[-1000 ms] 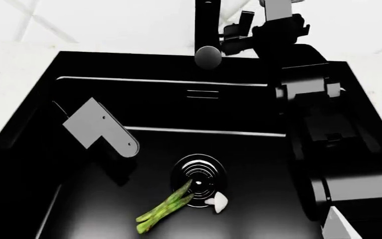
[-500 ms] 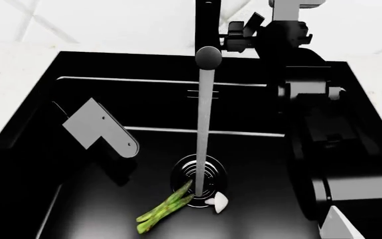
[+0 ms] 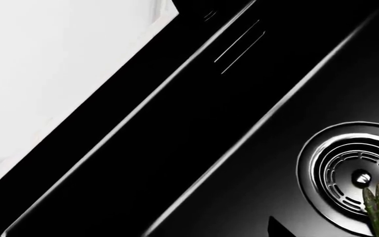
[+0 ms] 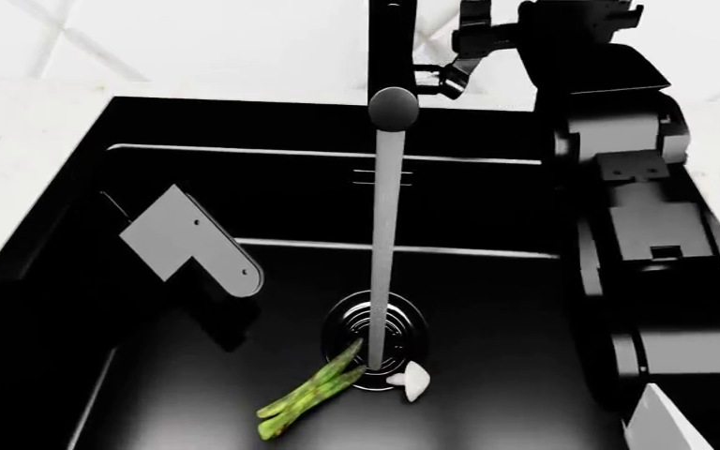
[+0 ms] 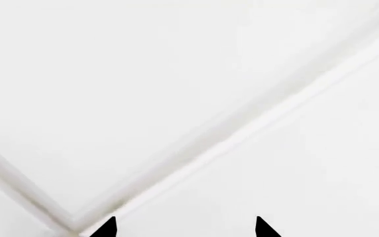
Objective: Pick up the fruits and vegetables and place them in the sink. Turn on the sink faucet to wash them. Then turn the sink off and put them in the tray.
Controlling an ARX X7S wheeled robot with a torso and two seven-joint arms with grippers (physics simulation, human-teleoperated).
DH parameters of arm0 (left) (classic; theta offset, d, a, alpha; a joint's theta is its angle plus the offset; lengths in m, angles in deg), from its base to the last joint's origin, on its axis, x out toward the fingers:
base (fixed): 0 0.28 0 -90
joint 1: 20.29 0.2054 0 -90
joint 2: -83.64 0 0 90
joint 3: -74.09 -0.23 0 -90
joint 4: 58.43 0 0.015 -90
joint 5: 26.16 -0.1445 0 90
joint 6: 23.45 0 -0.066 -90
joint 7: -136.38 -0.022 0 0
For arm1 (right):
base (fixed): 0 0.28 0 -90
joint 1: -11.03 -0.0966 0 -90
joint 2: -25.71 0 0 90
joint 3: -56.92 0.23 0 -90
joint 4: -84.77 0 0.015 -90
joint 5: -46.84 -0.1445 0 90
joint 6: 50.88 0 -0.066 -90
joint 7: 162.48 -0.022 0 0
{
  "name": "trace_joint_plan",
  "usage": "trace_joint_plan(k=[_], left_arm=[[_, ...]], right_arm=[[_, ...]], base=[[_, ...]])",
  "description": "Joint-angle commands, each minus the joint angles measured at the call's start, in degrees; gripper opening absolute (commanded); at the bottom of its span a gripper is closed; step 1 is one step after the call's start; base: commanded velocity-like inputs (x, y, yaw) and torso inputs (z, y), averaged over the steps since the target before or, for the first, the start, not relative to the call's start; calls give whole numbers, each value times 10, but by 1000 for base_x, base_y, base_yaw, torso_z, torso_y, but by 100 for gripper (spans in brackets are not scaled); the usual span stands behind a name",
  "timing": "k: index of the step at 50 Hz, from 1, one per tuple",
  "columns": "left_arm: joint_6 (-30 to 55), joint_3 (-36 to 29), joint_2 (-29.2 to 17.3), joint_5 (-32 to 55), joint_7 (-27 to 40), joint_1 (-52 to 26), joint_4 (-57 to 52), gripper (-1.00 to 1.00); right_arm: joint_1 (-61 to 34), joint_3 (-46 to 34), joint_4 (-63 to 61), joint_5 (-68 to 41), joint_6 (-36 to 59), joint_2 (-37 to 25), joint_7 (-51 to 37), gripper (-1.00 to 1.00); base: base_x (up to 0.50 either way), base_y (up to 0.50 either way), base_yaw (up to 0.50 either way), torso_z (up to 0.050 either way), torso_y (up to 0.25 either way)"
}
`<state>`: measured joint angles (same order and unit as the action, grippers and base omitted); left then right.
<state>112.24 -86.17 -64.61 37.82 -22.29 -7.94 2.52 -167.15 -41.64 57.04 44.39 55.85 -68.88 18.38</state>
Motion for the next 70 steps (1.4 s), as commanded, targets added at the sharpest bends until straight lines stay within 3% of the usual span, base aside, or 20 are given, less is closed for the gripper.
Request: trace_joint_plan(k=[1,14,43,52,70], left_arm=[[7,3,-1,7,2,-6,-5,100],[22,9,-1,18,8,-20,-15,100],[13,9,-5,14,7,-10,-12,100],[13,9,-4,13,6,-9,-10,100],[10,6,-5,6,1,-5,-7,100]], right_arm=[[34,0,-146,23,85,-29,-10,100],[78,6,-240,23,159,-57,-18,100],[31,3,-14,17,36,-38,-33,100],[-21,-2,124,17,-51,-19,-26,100],[-39,-17,127,21,-59,15,0,100]], base=[[0,0,0,0,0],[0,0,0,0,0],[0,0,0,0,0],[0,0,0,0,0],[0,0,0,0,0]])
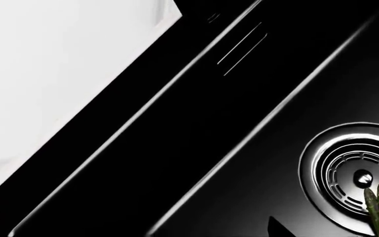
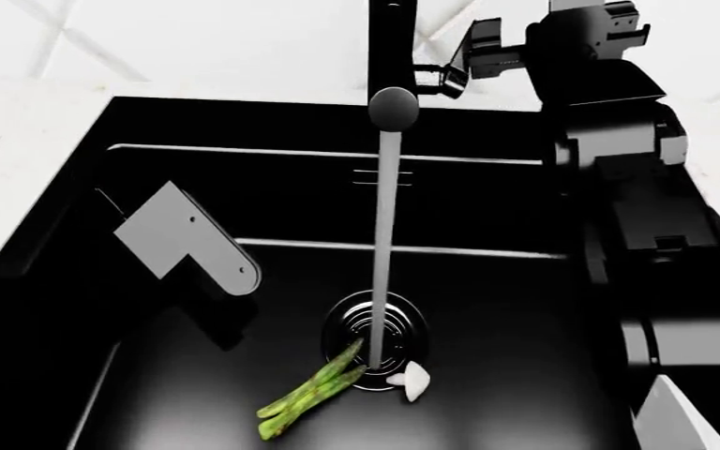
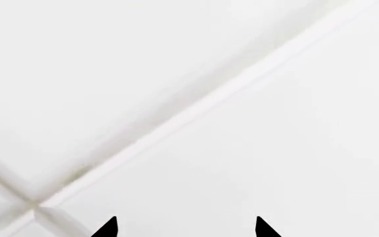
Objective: Pick up the fruits and vegetables and place them in the sink. Turn on the sink faucet to wash them. Then turn the sink off and put them in the tray.
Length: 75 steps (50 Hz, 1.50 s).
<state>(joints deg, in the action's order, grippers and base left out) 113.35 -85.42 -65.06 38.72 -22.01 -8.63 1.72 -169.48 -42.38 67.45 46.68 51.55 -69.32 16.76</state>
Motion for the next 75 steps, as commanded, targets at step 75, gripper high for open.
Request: trace_joint_plan(k=[75], left_arm=[[51,-29,49,-4,-8,-1,15,100]], right_arm=[[40,-220,-712,-14,731,-164,288,100]], base=[[0,0,0,0,0]])
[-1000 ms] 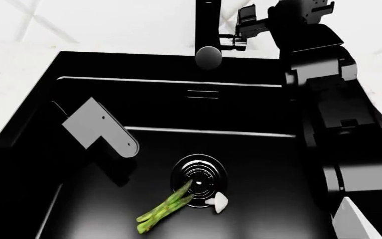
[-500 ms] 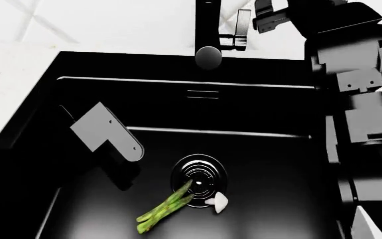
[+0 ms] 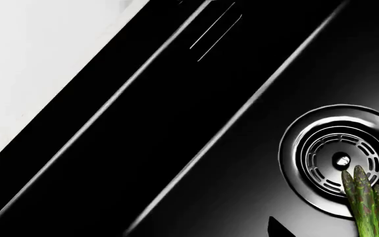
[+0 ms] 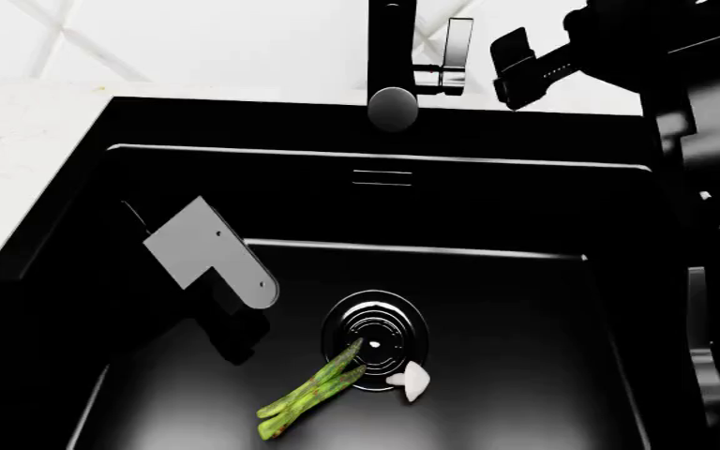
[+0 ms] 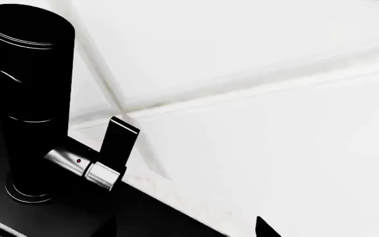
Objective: Pick up the fruits and vegetables and place them in the sink. Turn on the sink faucet to wash them. Then turn the sink off and put them in the tray.
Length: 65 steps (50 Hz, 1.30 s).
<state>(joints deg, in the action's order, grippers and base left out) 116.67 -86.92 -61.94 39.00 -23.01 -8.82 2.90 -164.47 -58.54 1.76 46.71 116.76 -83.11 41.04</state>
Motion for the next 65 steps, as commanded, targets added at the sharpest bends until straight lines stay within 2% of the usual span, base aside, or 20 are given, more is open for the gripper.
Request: trace_joint_plan(k=[1,4,6,10,12,21,38,65], left_arm=[[21,-17,21,-8,2,1,4,100],[35,-20,25,-3,6,-3,-1,100],[46,-22,28,1,11,-7,-2,100],[65,-27,36,5,18,-13,-4,100],[72,-28,38,8,19,-17,-5,100],[74,-26,32,9,14,-22,-5,100],[89,-28,36,17,17,-29,-7,100],[92,-25,31,21,9,-37,-5,100]], right_arm=[[-14,-73,-58,-19,87,-33,54,100],[-27,-113,-63,-46,121,-53,95,100],[-41,-133,-53,-93,123,-72,91,100],[-112,-189,-46,-378,123,-134,-88,100],[-138,-212,-45,-454,123,-149,-133,100],[-209,-297,-37,-584,120,-176,-165,100],[-224,-378,-54,-688,108,-201,-190,100],[-129,-418,-35,-691,31,-177,-203,100]], base=[[0,0,0,0,0],[0,0,0,0,0],[0,0,0,0,0],[0,0,0,0,0],[0,0,0,0,0],[0,0,0,0,0],[0,0,0,0,0],[0,0,0,0,0]])
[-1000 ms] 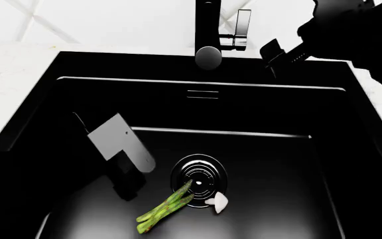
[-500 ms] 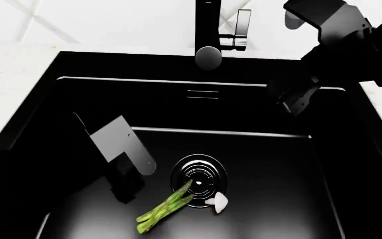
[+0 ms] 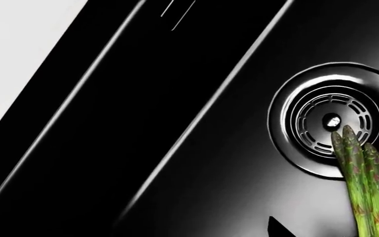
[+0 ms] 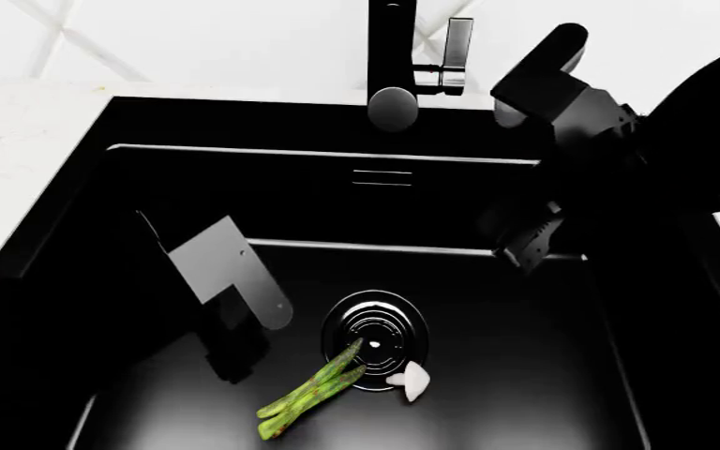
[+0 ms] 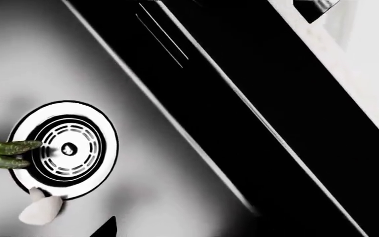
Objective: Pick up the fruits and vegetables and place them in the sink. Turn on the sink faucet to wash them. Then turn the sink off and put them in the tray.
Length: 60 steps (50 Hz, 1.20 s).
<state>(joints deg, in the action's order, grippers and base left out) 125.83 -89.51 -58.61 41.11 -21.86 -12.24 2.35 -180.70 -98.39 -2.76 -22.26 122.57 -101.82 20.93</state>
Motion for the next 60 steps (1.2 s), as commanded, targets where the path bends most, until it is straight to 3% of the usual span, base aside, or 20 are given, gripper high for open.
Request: trace_joint_plan(k=[1,18,60], left_arm=[[0,1,-2,0,-3,-2,0,100],[-4,-2,-2,-4,-3,3,4,100],[-6,-7,4,-13,-4,8,12,100]], right_arm=[[36,-19,10,-3,-28,11,-4,100],[80,-4,19,-35,-70,31,17,100],[139,-86,42,5,-121,72,128,100]], base=[[0,0,0,0,0],[0,0,0,0,0],[0,0,0,0,0]])
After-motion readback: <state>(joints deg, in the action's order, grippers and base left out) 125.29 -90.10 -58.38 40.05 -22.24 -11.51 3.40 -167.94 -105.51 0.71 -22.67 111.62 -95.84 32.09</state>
